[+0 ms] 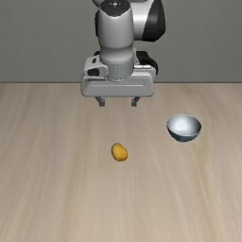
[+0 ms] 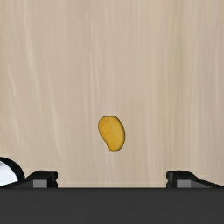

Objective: Pick the mango and place it on the bowl

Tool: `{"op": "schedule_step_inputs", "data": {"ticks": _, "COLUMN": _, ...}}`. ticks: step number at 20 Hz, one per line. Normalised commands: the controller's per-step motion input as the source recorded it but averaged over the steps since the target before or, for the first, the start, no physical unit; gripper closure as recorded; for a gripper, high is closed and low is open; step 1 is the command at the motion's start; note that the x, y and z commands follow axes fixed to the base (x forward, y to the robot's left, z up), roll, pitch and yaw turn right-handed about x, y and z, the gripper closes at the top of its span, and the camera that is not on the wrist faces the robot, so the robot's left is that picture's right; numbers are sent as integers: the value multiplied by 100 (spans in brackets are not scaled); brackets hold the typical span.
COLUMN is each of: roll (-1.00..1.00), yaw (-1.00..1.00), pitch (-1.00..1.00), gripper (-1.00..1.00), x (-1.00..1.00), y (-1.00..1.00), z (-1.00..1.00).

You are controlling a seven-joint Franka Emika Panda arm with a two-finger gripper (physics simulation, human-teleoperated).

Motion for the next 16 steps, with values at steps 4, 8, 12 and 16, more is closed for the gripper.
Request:
{"op": "schedule_step_inputs", "data": {"ticks": 4, "roll": 0, "yaw": 0, "pitch": 0, "gripper": -100, "x": 0, "y": 0, "z": -100}}
{"op": "schedule_step_inputs", "data": {"ticks": 8, "roll": 0, "yaw": 0, "pitch": 0, "gripper": -100, "x": 0, "y": 0, "z": -100}}
{"op": "schedule_step_inputs", "data": {"ticks": 12, "roll": 0, "yaw": 0, "pitch": 0, "gripper": -100, "x": 0, "y": 0, "z": -100}}
{"op": "schedule_step_inputs", "data": {"ticks": 16, "roll": 0, "yaw": 0, "pitch": 0, "gripper": -100, "x": 0, "y": 0, "z": -100}}
